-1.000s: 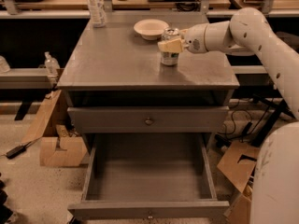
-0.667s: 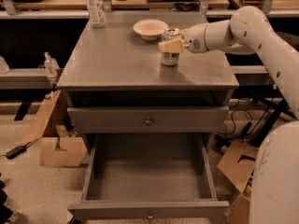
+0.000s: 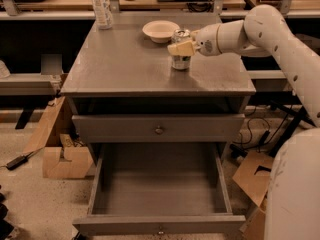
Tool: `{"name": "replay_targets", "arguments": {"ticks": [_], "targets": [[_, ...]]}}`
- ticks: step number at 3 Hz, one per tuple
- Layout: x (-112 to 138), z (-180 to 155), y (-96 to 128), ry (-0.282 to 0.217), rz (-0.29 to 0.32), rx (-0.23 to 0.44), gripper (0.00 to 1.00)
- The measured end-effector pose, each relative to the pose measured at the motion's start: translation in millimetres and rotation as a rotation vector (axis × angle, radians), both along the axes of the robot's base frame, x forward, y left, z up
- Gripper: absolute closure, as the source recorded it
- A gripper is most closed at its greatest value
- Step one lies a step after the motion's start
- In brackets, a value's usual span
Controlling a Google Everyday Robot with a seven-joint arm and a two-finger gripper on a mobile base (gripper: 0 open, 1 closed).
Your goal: Pick 7up can from middle drawer and place on counter
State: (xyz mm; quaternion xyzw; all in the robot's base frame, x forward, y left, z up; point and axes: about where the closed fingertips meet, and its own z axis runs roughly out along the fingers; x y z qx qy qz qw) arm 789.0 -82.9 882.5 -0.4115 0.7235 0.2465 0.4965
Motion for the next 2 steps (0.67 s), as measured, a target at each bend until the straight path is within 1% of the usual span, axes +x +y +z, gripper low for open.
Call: {"name": "replay_targets", "arguments": {"ticks": [1, 2], "targets": [[0.1, -0.8, 1.6, 0.001, 0.002, 0.0, 0.01], [0.2, -1.1, 2.3, 0.002, 0.003, 0.001, 0.0]]}}
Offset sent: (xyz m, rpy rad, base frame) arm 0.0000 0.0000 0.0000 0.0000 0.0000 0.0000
